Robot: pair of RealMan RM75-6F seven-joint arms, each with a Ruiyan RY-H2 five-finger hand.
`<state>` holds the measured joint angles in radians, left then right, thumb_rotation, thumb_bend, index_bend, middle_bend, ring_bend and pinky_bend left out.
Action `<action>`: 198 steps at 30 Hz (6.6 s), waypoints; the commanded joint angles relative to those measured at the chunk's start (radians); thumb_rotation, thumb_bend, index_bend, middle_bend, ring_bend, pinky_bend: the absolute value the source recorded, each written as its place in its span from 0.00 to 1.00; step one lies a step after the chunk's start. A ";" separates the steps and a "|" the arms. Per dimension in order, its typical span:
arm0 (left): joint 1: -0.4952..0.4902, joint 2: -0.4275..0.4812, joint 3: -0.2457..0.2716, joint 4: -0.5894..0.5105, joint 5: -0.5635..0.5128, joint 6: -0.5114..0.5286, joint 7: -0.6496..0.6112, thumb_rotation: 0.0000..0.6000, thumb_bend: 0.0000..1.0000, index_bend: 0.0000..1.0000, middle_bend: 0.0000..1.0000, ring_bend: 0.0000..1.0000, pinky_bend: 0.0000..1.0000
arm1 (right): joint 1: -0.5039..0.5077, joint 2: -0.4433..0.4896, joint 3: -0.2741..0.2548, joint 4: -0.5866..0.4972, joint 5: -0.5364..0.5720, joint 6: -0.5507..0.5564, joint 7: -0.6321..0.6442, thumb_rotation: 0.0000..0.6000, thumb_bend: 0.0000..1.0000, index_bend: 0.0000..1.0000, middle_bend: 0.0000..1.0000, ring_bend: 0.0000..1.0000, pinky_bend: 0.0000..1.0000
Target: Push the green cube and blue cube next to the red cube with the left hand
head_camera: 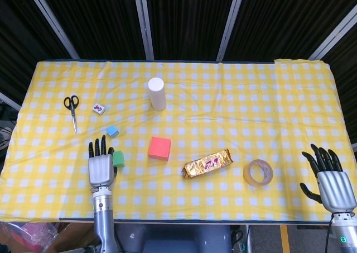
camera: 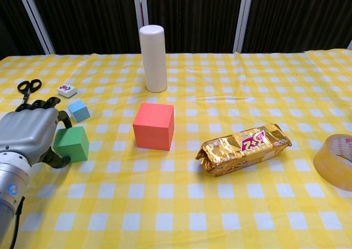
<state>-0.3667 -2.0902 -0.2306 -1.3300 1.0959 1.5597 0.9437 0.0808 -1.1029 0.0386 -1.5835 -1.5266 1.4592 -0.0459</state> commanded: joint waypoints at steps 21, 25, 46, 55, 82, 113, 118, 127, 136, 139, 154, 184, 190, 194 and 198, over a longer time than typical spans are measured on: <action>-0.017 0.047 -0.024 -0.062 0.047 0.001 -0.017 1.00 0.46 0.43 0.00 0.00 0.00 | -0.005 0.001 -0.001 0.002 0.004 0.003 0.005 1.00 0.32 0.16 0.00 0.00 0.00; -0.044 0.104 -0.054 -0.121 0.044 -0.046 -0.009 1.00 0.46 0.43 0.00 0.00 0.00 | -0.006 0.003 -0.002 -0.002 0.007 0.002 0.004 1.00 0.32 0.16 0.00 0.00 0.00; -0.214 0.219 -0.147 -0.231 -0.153 -0.249 0.117 1.00 0.45 0.41 0.00 0.00 0.00 | -0.012 0.013 -0.002 -0.015 0.012 0.004 0.015 1.00 0.32 0.16 0.00 0.00 0.00; -0.262 0.210 -0.120 -0.207 -0.172 -0.252 0.126 1.00 0.45 0.41 0.00 0.00 0.00 | -0.012 0.015 -0.001 -0.018 0.010 0.005 0.018 1.00 0.32 0.16 0.00 0.00 0.00; -0.350 0.089 -0.061 -0.057 -0.172 -0.224 0.117 1.00 0.45 0.41 0.00 0.00 0.00 | -0.021 0.025 -0.002 -0.012 -0.005 0.025 0.062 1.00 0.32 0.16 0.00 0.00 0.00; -0.371 0.045 -0.037 0.031 -0.163 -0.231 0.107 1.00 0.45 0.41 0.00 0.00 0.00 | -0.024 0.027 -0.003 -0.010 -0.010 0.027 0.073 1.00 0.32 0.16 0.00 0.00 0.00; -0.371 0.040 -0.034 0.035 -0.162 -0.232 0.109 1.00 0.45 0.41 0.00 0.00 0.00 | -0.024 0.029 -0.003 -0.012 -0.011 0.028 0.075 1.00 0.32 0.16 0.00 0.00 0.00; -0.372 0.031 -0.032 0.044 -0.159 -0.227 0.116 1.00 0.45 0.40 0.00 0.00 0.00 | -0.025 0.031 -0.004 -0.011 -0.012 0.028 0.082 1.00 0.32 0.16 0.00 0.00 0.00; -0.369 0.036 -0.023 0.047 -0.157 -0.219 0.149 1.00 0.44 0.36 0.00 0.00 0.00 | -0.024 0.029 -0.004 -0.010 -0.013 0.026 0.079 1.00 0.32 0.16 0.00 0.00 0.00; -0.370 0.037 -0.021 0.050 -0.153 -0.213 0.158 1.00 0.41 0.36 0.00 0.00 0.00 | -0.023 0.029 -0.005 -0.012 -0.013 0.024 0.076 1.00 0.32 0.16 0.00 0.00 0.00; -0.369 0.029 -0.028 0.066 -0.151 -0.236 0.124 1.00 0.40 0.35 0.00 0.00 0.00 | -0.024 0.030 -0.003 -0.014 -0.008 0.024 0.073 1.00 0.32 0.16 0.00 0.00 0.00; -0.373 -0.011 -0.023 0.132 -0.120 -0.255 0.108 1.00 0.29 0.28 0.00 0.00 0.00 | -0.024 0.036 -0.001 -0.021 0.000 0.019 0.073 1.00 0.32 0.16 0.00 0.00 0.00; -0.373 -0.010 -0.023 0.130 -0.117 -0.253 0.121 1.00 0.22 0.25 0.00 0.00 0.00 | -0.024 0.034 -0.002 -0.019 0.000 0.017 0.071 1.00 0.32 0.16 0.00 0.00 0.00; -0.371 -0.002 -0.019 0.116 -0.115 -0.247 0.139 1.00 0.21 0.24 0.00 0.00 0.00 | -0.024 0.034 -0.002 -0.020 -0.001 0.016 0.070 1.00 0.32 0.16 0.00 0.00 0.00; -0.366 0.010 -0.020 0.097 -0.113 -0.241 0.144 1.00 0.21 0.24 0.00 0.00 0.00 | -0.023 0.033 -0.002 -0.020 0.001 0.015 0.070 1.00 0.32 0.16 0.00 0.00 0.00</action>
<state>-0.7341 -2.0829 -0.2509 -1.2304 0.9815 1.3162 1.0864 0.0575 -1.0694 0.0367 -1.6033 -1.5263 1.4745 0.0236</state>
